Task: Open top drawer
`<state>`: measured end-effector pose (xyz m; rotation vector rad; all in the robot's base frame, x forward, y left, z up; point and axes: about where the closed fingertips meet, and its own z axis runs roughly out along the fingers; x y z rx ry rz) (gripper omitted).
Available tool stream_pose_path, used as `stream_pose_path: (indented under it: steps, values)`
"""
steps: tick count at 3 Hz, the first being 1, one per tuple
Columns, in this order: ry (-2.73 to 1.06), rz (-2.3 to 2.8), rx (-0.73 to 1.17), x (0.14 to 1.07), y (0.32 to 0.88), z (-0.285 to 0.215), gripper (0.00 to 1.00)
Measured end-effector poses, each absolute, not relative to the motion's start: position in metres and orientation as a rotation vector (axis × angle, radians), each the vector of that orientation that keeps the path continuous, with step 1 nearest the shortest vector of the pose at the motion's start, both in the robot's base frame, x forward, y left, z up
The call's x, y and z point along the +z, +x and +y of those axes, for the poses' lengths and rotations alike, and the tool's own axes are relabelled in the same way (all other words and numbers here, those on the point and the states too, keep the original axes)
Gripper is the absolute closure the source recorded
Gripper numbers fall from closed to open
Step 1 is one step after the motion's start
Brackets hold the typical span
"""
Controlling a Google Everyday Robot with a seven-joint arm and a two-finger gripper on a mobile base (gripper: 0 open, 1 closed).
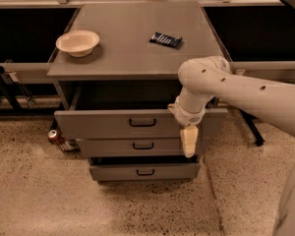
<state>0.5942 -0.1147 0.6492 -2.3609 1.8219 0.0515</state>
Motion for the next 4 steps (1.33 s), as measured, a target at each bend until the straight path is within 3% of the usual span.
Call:
stream_pose_path:
  steps: [4]
  values:
    - [-2.394, 1.833, 0.023, 0.665, 0.566, -0.111, 0.94]
